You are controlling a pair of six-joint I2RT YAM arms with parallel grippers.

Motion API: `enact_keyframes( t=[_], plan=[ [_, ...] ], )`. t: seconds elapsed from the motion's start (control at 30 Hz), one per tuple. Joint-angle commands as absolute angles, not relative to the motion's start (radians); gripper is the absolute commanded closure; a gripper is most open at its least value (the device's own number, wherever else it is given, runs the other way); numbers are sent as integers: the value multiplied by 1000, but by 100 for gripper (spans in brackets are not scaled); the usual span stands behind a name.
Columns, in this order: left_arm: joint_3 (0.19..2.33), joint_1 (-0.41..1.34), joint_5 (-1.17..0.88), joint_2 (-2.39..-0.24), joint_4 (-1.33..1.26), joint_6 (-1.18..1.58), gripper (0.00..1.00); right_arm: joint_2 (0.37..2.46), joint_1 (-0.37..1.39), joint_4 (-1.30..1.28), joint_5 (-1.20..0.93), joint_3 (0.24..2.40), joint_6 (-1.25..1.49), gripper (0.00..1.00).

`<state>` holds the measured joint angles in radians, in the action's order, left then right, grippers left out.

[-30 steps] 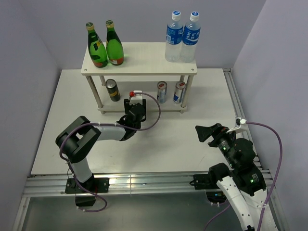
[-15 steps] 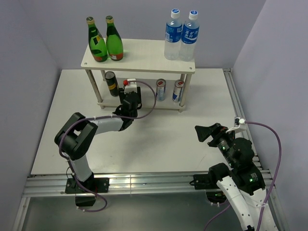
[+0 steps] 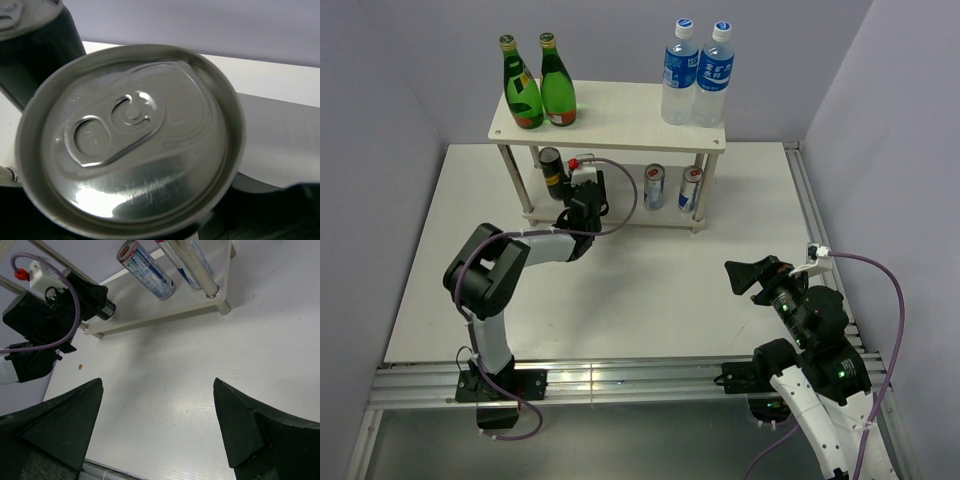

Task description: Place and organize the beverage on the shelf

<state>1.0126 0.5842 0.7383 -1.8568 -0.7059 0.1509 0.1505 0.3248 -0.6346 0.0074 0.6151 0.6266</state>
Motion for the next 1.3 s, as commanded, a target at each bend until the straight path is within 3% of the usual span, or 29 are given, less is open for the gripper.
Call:
enact_keyframes(
  t=[0.0, 0.23, 0.3, 0.57, 0.63, 0.73, 0.77, 0.83, 1.27],
  plan=[
    [1086, 580, 762, -1876, -848, 140, 100, 164, 330, -589, 8, 612, 607, 2],
    [1118, 563, 779, -1943, -862, 140, 100, 167, 330, -589, 8, 612, 609, 2],
    [1117, 560, 794, -1950, -891, 129, 94, 169, 330, -588, 8, 612, 607, 2],
    [1152, 555, 827, -1999, -916, 92, 48, 172, 330, -588, 8, 611, 607, 2],
    [1157, 555, 813, -2003, -913, 89, 44, 172, 330, -588, 6, 611, 607, 2],
    [1152, 554, 805, -1999, -908, 89, 24, 170, 330, -588, 8, 611, 607, 2],
    [1152, 555, 804, -1994, -901, 95, 5, 170, 330, -588, 6, 611, 609, 2],
    [1141, 555, 792, -1973, -875, 110, 1, 172, 330, -588, 8, 612, 607, 2],
    [1006, 623, 802, -1827, -807, 152, 1, 155, 328, -588, 14, 611, 611, 2]
  ],
)
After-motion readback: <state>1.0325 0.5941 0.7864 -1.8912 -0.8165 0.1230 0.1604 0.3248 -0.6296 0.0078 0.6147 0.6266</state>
